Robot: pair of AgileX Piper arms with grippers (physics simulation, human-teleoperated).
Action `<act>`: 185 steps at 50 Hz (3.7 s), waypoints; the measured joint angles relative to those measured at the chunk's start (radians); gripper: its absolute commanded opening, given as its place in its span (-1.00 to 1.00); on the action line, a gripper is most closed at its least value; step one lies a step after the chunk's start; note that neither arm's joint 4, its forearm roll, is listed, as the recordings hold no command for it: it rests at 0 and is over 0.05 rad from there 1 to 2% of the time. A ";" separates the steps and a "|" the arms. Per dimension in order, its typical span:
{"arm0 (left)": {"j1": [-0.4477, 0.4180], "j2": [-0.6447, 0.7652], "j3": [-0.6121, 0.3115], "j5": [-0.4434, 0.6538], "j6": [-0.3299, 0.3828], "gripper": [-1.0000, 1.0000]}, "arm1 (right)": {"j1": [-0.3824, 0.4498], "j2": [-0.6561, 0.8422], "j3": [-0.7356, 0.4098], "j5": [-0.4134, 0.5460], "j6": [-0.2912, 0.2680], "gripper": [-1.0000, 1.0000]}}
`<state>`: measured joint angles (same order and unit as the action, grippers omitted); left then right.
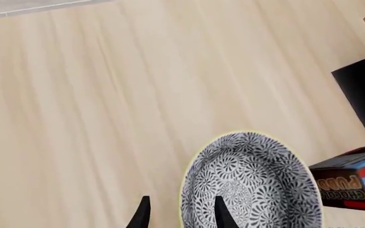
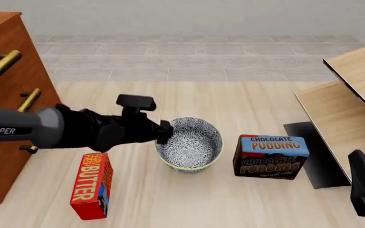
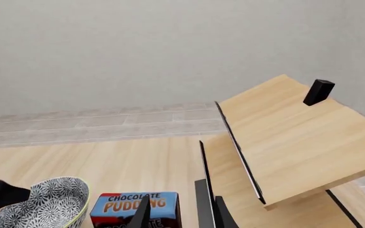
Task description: Close the top drawer of the cabinet and put the bowl on top of it.
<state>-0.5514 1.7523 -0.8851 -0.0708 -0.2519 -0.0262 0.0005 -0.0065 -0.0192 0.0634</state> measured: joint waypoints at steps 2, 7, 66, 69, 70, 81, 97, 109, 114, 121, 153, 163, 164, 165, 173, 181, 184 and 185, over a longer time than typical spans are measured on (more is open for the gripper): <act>-0.001 0.004 0.002 -0.004 -0.001 1.00 | 0.000 0.000 0.000 0.000 0.000 1.00; -0.003 0.014 0.008 -0.014 -0.002 1.00 | -0.001 0.000 0.000 -0.001 0.001 1.00; -0.003 0.060 0.021 -0.053 -0.014 -1.00 | 0.000 0.000 -0.003 0.003 0.001 1.00; 0.005 0.058 0.019 -0.048 -0.010 -1.00 | 0.000 0.000 -0.002 0.003 0.000 1.00; 0.007 0.057 0.018 -0.047 -0.008 -1.00 | 0.000 0.000 -0.002 0.003 0.000 1.00; 0.022 0.043 0.013 -0.031 0.001 -1.00 | 0.000 0.000 0.000 0.001 0.000 1.00; 0.029 -0.018 -0.001 0.031 -0.018 -1.00 | -0.004 0.000 0.000 0.000 0.002 1.00; 0.024 -0.100 -0.019 0.098 -0.044 -1.00 | -0.006 0.000 -0.002 0.001 0.003 1.00; 0.032 -0.135 -0.034 0.146 -0.057 -1.00 | -0.006 0.000 -0.001 -0.001 0.002 1.00; 0.060 -0.187 -0.061 0.239 -0.068 -1.00 | -0.007 0.000 0.000 -0.002 0.002 1.00; 0.129 -0.435 -0.245 0.690 -0.213 -1.00 | -0.004 0.000 -0.002 0.000 -0.004 1.00; 0.165 -0.482 -0.313 0.812 -0.287 -1.00 | 0.002 0.000 -0.002 0.001 -0.011 1.00; 0.169 -0.486 -0.319 0.823 -0.298 -1.00 | 0.003 0.000 -0.002 0.002 -0.011 1.00; 0.172 -0.489 -0.325 0.833 -0.307 -1.00 | 0.003 0.000 -0.002 0.002 -0.012 1.00; 0.217 -0.506 -0.389 0.921 -0.372 -1.00 | 0.006 0.000 0.000 0.001 -0.016 1.00; 0.259 -0.507 -0.489 1.013 -0.404 -1.00 | 0.007 0.000 0.000 0.000 -0.017 1.00; 0.277 -0.506 -0.528 1.047 -0.408 -1.00 | 0.007 0.000 0.000 0.000 -0.017 1.00; 0.283 -0.505 -0.542 1.057 -0.410 -1.00 | 0.007 0.000 -0.001 0.000 -0.017 1.00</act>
<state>-0.2688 1.2474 -1.4266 0.9866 -0.6622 -0.0194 0.0005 -0.0071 -0.0188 0.0459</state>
